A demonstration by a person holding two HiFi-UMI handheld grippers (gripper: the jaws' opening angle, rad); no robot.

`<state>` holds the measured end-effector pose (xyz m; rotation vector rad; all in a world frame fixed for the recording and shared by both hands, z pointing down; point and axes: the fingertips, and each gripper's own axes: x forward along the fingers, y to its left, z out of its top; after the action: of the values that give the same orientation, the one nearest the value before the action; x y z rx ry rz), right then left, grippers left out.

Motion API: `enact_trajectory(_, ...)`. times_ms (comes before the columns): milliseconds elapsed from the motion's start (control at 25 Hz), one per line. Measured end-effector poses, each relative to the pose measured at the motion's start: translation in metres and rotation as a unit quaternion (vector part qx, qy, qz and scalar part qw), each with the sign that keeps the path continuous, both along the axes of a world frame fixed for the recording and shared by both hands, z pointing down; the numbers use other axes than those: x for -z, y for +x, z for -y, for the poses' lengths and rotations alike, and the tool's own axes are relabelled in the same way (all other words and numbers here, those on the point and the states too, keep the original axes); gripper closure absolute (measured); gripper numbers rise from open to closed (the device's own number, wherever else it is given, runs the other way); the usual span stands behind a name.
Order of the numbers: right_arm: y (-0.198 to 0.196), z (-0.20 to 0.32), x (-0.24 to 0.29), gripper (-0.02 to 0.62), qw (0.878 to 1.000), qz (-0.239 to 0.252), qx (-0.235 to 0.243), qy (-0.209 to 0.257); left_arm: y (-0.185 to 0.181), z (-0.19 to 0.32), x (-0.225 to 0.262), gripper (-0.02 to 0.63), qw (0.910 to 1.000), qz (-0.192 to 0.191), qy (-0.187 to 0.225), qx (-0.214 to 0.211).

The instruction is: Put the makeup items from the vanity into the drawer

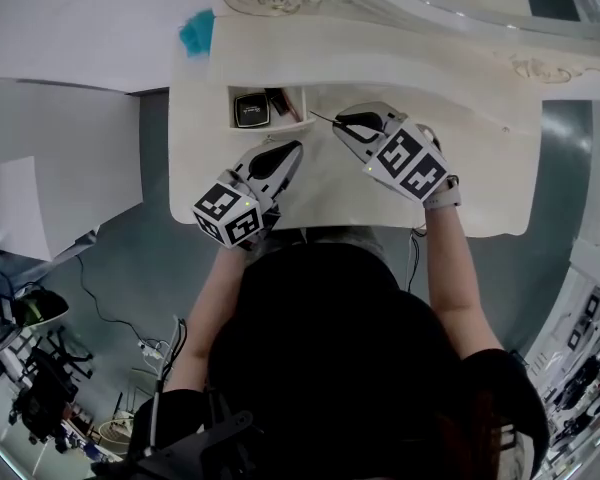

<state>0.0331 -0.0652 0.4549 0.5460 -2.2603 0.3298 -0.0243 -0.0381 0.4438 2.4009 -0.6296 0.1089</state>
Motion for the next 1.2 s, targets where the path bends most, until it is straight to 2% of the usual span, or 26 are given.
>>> enact_trajectory(280,-0.061,0.018,0.003,0.551,0.999,0.015,-0.039,-0.025,-0.043,0.004,-0.006,0.592,0.9998,-0.005,-0.009,0.014)
enact_trajectory(400,-0.073,0.024,-0.004,0.551,0.997,-0.002,-0.071,-0.038,-0.056,0.006,-0.005,0.592,0.9998,-0.008,-0.009,0.015)
enact_trajectory(720,-0.084,0.045,-0.022,0.551,0.981,-0.048,-0.176,-0.073,-0.089,0.017,-0.01,0.592,0.9998,-0.009,-0.011,0.017)
enact_trajectory(1200,-0.086,0.046,-0.03,0.549,0.972,-0.058,-0.212,-0.087,-0.096,0.023,-0.006,0.592,0.9999,-0.013,-0.008,-0.007)
